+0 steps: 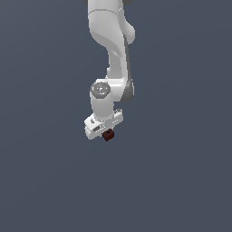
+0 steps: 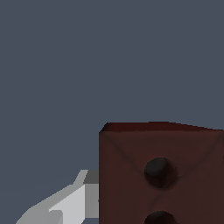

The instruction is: Pick up the object and move it to a goal position.

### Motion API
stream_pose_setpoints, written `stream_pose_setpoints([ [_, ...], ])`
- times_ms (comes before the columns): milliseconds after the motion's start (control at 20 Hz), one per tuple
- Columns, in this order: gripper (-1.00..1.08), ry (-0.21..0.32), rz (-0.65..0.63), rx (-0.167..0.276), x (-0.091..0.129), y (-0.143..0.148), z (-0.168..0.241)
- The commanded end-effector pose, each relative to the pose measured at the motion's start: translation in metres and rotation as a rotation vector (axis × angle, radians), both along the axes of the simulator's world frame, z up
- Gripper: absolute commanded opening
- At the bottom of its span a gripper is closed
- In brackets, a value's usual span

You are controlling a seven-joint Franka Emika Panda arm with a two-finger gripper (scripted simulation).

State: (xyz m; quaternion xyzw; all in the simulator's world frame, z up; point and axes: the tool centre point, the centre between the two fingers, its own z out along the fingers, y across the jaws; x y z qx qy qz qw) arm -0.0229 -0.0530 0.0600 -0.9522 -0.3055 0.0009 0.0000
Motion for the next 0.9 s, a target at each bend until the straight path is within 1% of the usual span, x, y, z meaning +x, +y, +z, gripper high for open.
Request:
stream_pose_setpoints([
  [0, -1.00, -0.002, 0.001, 0.000, 0.012, 0.018, 0.014],
  [500, -1.00, -0.002, 0.001, 0.000, 0.066, 0.096, 0.070],
  [850, -1.00, -0.002, 0.001, 0.001, 0.097, 0.138, 0.100],
])
